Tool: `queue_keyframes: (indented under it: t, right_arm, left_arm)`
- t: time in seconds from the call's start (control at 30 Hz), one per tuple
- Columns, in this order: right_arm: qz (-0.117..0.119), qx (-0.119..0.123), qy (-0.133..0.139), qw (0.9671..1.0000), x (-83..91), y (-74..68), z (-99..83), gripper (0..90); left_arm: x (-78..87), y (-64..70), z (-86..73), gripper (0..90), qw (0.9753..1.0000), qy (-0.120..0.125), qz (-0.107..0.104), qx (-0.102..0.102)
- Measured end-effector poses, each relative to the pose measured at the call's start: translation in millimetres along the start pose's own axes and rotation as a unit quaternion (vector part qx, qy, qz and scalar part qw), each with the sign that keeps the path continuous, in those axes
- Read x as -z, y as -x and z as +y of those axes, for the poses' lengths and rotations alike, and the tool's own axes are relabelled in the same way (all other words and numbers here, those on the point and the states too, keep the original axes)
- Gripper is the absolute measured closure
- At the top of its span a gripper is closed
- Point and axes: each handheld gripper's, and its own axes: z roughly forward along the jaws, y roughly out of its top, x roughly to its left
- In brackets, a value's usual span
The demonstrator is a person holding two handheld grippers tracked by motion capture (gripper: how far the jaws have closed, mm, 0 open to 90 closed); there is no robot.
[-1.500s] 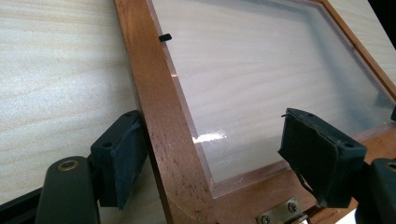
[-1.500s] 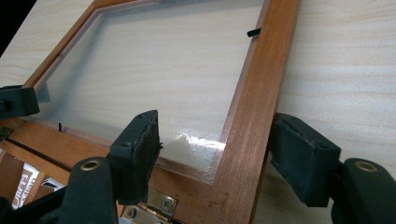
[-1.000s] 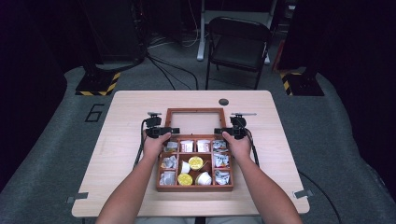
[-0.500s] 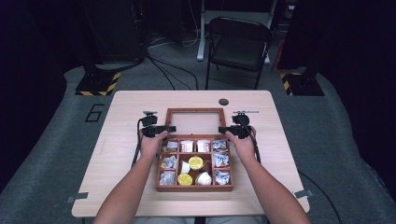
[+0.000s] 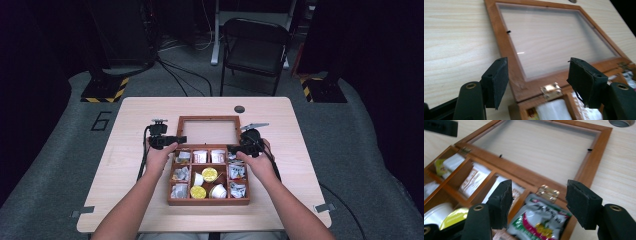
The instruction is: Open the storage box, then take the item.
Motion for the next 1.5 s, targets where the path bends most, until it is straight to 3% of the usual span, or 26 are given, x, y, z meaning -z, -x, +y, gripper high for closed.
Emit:
queue_keyframes:
  t: [0.2,0.43,0.63,0.77,1.2,1.5]
  right_arm:
    - [0.016,0.027,0.001,0.9995,8.3,-28.9,-9.4,37.1]
    - [0.042,0.064,-0.017,0.9969,9.9,-64.9,-21.9,38.8]
    - [0.062,0.069,-0.022,0.9955,8.6,-80.3,-30.3,39.1]
    - [0.061,0.083,-0.028,0.9943,5.0,-89.0,-35.5,38.8]
    - [0.064,0.084,-0.065,0.9923,-15.3,-91.1,-48.1,35.2]
    - [0.055,0.091,-0.076,0.9914,-24.6,-95.6,-47.8,32.1]
  left_arm:
    - [12.2,10.1,-11.7,33.1,0.9998,0.000,-0.008,-0.020]
    - [30.4,12.1,-25.5,33.1,0.9994,0.014,-0.024,-0.019]
    - [41.0,13.4,-31.5,33.1,0.9991,0.020,-0.019,-0.032]
    - [47.3,15.7,-32.7,33.1,0.9987,0.028,-0.017,-0.039]
    - [53.8,15.0,-40.9,33.1,0.9989,0.026,-0.014,-0.037]
    - [56.3,15.9,-43.7,33.1,0.9987,0.030,-0.015,-0.038]
